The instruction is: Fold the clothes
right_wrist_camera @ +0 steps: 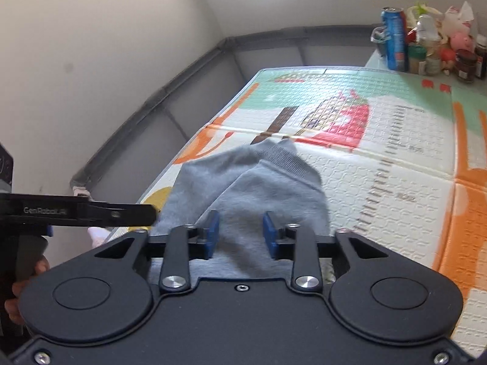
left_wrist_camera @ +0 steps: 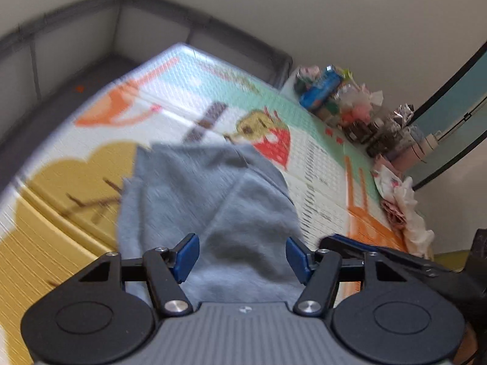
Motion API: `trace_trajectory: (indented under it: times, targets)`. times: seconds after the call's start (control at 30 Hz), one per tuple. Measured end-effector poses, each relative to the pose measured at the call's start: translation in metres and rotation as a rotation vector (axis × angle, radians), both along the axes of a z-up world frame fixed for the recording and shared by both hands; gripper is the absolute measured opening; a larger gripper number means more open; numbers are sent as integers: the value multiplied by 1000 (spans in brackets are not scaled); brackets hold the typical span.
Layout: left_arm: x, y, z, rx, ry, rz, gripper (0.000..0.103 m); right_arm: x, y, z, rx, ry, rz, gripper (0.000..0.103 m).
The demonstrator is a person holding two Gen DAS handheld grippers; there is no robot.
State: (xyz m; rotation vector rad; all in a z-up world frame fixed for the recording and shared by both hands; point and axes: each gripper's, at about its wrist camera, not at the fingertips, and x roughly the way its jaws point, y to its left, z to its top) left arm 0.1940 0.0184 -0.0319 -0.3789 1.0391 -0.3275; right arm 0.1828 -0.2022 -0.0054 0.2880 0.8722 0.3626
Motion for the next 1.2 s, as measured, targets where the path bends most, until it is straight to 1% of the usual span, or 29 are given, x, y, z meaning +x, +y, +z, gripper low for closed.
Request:
trace_trajectory:
  times: [0.1,0.2,0.33,0.37,0.4,0.43,0.5,0.57,0.63,0.73,0.8,0.97,1.03,1.07,1.1,1.13,1.17,1.2]
  targets:
    - [-6,-7,-19,-36,41,-1,48,1,12,-15,-2,30,18,13]
    - [-10,-12,-38,-59,72,12,36,0,20,-33,-2,66,29,13]
    - [-15,-8,-63,-53,109,54,30,-1,27,-57,-1,114,34,12]
    - [-17,-4,-67,-45,115,68,26,-1,28,-62,-5,128,33,12]
    - [-19,0,-70,-35,118,82,18,-2,28,-68,-17,145,33,12]
    - [-21,4,-72,-25,122,94,15,-3,28,-73,-30,159,32,12]
    - [-24,15,-74,-16,128,104,5,-5,26,-84,-59,175,27,11]
    - [-27,28,-76,-33,132,113,3,-7,21,-92,-76,185,17,9]
    - [-31,42,-77,-59,134,129,3,-9,14,-94,-81,191,8,8]
    - [-38,59,-75,-78,133,159,3,-12,3,-95,-89,196,-3,3]
    - [-43,66,-73,-57,130,175,3,-12,-2,-94,-82,203,-10,0]
    - [-53,76,-72,-2,129,190,3,-14,-4,-93,-90,200,-19,0]
    - [-57,78,-74,42,138,210,5,-15,-3,-92,-94,196,-21,0]
    - [-60,81,-74,78,144,233,28,-16,-3,-92,-96,196,-24,0]
    - [-63,84,-75,114,149,256,47,-17,-3,-91,-98,197,-26,0]
    - [-66,88,-74,119,151,271,41,-18,-3,-90,-100,198,-27,0]
    - [-69,94,-73,80,154,270,30,-19,-4,-89,-102,199,-29,0]
    - [-71,100,-71,51,154,276,30,-21,-4,-87,-104,199,-32,0]
